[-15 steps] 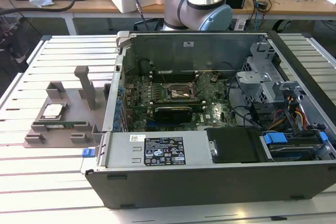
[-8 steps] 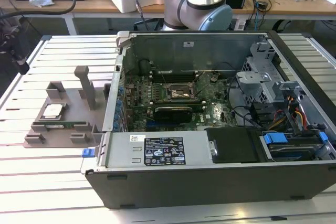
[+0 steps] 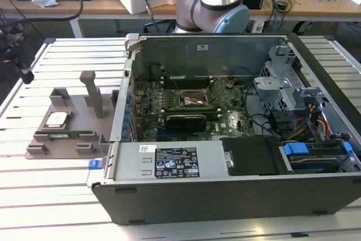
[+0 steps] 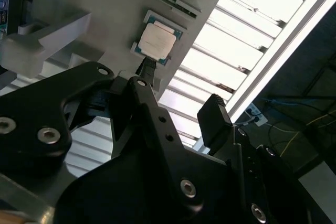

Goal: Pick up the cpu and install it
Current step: 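Pick up the cpu and move it towards the insertion slot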

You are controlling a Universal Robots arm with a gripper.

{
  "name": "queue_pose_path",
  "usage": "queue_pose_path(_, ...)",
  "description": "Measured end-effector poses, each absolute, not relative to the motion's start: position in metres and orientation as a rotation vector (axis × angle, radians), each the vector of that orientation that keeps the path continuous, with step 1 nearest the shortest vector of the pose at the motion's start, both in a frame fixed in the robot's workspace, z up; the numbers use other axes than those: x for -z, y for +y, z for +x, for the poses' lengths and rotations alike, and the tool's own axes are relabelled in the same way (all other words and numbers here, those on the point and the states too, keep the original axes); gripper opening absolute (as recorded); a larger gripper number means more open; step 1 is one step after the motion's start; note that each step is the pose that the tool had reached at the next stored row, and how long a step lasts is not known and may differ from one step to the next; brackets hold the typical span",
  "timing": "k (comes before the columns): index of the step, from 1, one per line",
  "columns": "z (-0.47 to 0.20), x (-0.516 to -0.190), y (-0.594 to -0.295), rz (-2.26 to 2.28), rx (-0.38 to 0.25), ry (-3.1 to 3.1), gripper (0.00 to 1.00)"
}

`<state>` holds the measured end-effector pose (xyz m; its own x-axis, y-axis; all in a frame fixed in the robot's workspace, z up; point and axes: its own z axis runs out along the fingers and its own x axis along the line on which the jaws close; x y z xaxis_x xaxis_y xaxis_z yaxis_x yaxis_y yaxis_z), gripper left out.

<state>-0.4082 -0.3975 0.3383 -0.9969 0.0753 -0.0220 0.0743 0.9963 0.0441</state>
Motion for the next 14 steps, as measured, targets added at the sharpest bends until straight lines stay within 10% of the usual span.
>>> queue_pose_path(14, -0.407, -0.325, -0.397, 0.117, -0.067, 3.115, 0.6)
